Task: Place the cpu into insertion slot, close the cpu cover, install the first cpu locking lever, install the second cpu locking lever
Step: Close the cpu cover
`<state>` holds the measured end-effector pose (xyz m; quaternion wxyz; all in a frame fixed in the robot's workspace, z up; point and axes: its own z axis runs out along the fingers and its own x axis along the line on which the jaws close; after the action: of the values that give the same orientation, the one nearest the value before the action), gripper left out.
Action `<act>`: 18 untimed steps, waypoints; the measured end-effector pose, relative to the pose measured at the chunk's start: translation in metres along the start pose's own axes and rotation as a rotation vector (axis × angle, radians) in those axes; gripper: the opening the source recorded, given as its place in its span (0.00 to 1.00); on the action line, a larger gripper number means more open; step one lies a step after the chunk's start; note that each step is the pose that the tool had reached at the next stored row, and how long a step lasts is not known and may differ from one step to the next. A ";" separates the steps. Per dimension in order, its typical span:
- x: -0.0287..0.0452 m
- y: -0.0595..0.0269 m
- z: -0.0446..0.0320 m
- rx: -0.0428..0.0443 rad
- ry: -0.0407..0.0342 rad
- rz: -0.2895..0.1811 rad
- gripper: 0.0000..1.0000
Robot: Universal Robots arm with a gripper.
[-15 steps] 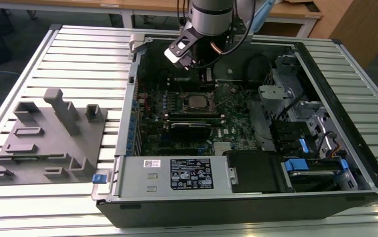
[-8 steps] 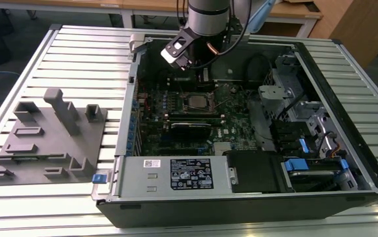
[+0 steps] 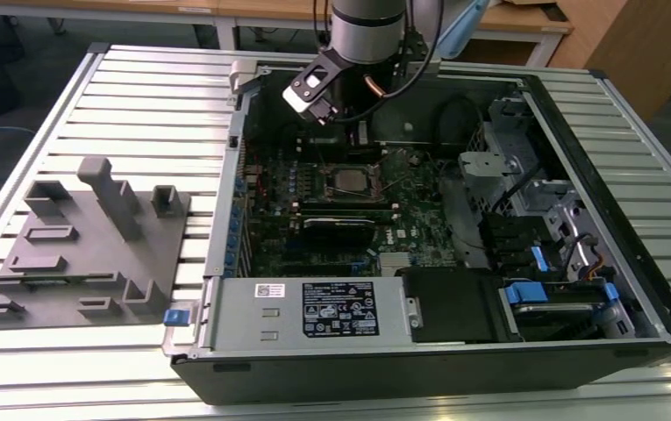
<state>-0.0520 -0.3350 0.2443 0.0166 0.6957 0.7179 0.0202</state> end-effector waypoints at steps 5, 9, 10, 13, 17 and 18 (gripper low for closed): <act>0.0000 -0.0002 0.0000 0.0000 0.0000 0.000 0.10; -0.0001 -0.0003 -0.0007 0.0001 -0.0002 0.000 0.10; 0.0000 -0.0002 -0.0016 0.0001 -0.0001 0.000 0.10; 0.0000 0.0000 -0.0060 0.0000 0.0000 0.000 0.10; 0.0001 0.0003 -0.0124 0.0001 -0.0001 0.000 0.10; 0.0001 0.0004 -0.0131 0.0000 0.0000 0.000 0.10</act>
<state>-0.0523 -0.3350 0.2574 0.0166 0.6957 0.7179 0.0203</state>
